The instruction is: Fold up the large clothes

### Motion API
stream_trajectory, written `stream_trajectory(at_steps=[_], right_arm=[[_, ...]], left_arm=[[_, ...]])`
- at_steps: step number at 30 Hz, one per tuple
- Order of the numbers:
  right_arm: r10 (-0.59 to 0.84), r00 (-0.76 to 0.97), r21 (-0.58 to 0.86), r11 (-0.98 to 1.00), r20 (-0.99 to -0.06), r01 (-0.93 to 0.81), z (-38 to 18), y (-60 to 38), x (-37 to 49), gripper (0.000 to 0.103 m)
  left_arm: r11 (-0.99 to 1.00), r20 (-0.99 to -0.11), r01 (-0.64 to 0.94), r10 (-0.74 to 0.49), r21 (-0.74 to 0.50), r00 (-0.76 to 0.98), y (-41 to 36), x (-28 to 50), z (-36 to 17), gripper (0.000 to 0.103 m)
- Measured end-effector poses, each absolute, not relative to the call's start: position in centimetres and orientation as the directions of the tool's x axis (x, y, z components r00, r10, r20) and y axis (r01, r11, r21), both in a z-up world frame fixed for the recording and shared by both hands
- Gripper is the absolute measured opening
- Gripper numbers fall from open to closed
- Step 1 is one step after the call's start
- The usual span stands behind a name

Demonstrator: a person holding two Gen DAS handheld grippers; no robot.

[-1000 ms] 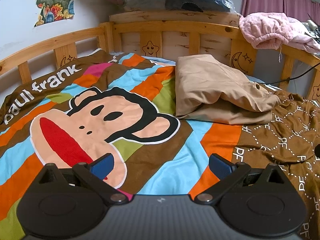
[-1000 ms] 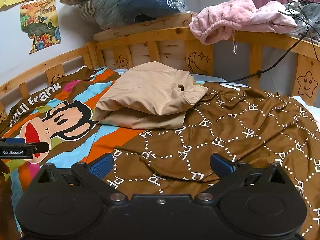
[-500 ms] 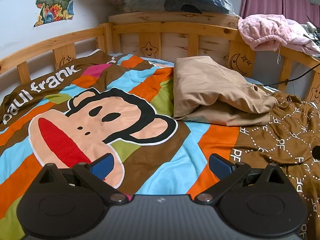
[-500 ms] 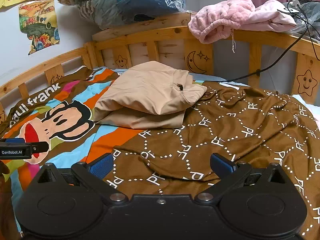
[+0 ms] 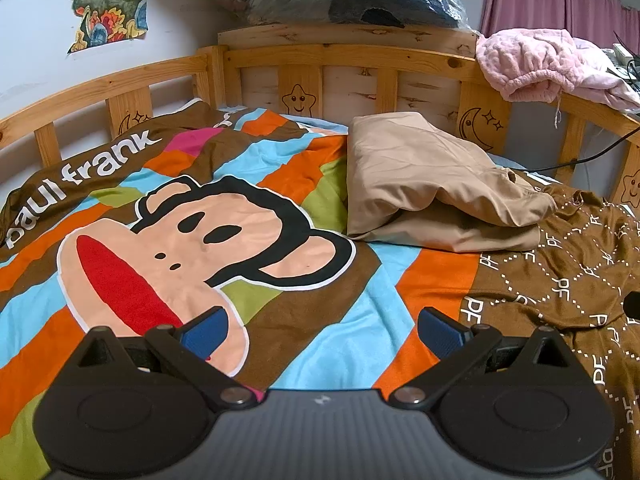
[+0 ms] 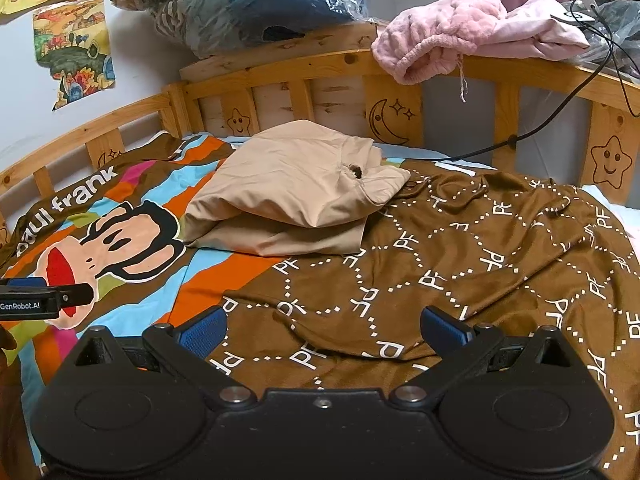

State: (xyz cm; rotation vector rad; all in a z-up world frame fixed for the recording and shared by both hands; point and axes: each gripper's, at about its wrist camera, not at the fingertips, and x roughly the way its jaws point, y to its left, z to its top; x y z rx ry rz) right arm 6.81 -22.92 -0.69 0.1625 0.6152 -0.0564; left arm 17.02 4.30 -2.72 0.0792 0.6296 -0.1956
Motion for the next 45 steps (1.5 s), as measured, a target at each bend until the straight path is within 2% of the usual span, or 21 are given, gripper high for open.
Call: stream_trajectory(at_steps=[28,35,45], right_arm=[[-0.014,0.81,0.139,0.983,-0.586,0.118,-0.94,-22.77,6.83,0.102],[-0.019,0.807,0.14,0.982,-0.591,0.126,-1.04,-22.64,6.81,0.102],[-0.019,0.805,0.141,0.982,-0.593,0.127,-1.04,-22.64,6.86,0.102]], left_arm=[[0.98,-0.596,0.197,-0.154,0.007,0.788,4.25,17.01,-2.91,0.102],[0.983,-0.626,0.18,-0.115,0.04,0.772,3.95,17.33,-3.24,0.102],[0.983,-0.624,0.179,-0.108,0.052,0.774,3.91,17.26,-3.33,0.102]])
